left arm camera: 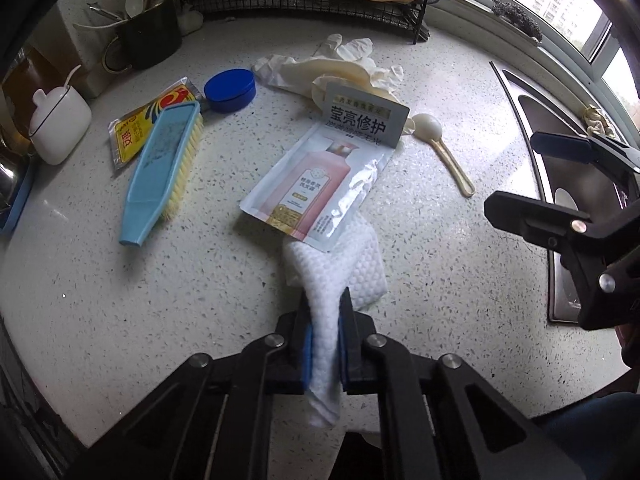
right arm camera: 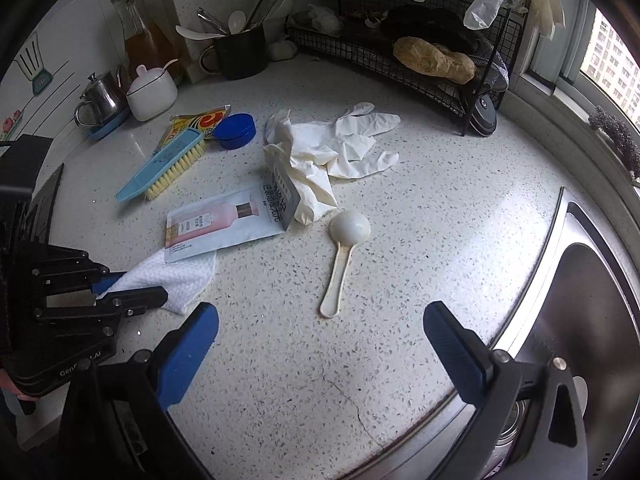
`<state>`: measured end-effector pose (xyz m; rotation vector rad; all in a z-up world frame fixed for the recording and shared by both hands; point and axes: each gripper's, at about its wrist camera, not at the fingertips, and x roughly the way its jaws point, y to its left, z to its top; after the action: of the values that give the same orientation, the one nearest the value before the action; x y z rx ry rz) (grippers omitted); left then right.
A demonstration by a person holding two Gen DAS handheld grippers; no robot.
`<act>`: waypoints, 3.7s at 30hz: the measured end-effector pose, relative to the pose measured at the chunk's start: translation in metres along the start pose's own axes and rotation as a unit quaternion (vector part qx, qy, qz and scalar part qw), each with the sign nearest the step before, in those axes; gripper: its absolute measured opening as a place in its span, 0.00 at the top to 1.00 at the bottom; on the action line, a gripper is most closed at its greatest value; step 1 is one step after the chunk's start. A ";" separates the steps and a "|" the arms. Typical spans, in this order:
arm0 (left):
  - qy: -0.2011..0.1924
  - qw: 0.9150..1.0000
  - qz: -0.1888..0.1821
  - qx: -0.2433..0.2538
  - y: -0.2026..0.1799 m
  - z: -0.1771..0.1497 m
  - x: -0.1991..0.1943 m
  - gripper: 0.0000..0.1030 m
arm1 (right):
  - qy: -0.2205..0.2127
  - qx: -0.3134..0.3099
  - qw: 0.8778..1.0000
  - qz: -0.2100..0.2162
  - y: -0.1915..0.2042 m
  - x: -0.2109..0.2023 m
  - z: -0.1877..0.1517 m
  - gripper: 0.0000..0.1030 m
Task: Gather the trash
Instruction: 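Grasp the white latex gloves with the right tool while the left holds the cloth, then carry the cloth and gloves down toward the red bin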
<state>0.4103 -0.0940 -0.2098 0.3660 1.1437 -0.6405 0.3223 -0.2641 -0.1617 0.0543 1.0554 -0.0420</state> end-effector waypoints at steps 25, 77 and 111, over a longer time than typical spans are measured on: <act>-0.063 0.984 0.076 -0.148 0.078 0.041 -0.062 0.92 | -0.001 -0.058 0.998 0.030 -0.011 0.056 0.116 0.01; -0.100 0.960 0.149 -0.217 0.015 -0.104 -0.144 0.92 | -0.057 -0.189 0.971 0.138 0.077 -0.072 -0.024 0.91; 0.019 0.971 0.074 -0.226 -0.079 -0.311 -0.015 0.92 | 0.038 -0.141 0.982 0.121 0.106 -0.022 -0.248 0.91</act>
<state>0.1314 0.0286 -0.3111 0.0719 1.2478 -0.2298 0.1030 -0.1424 -0.2622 -0.0746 1.1149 0.3318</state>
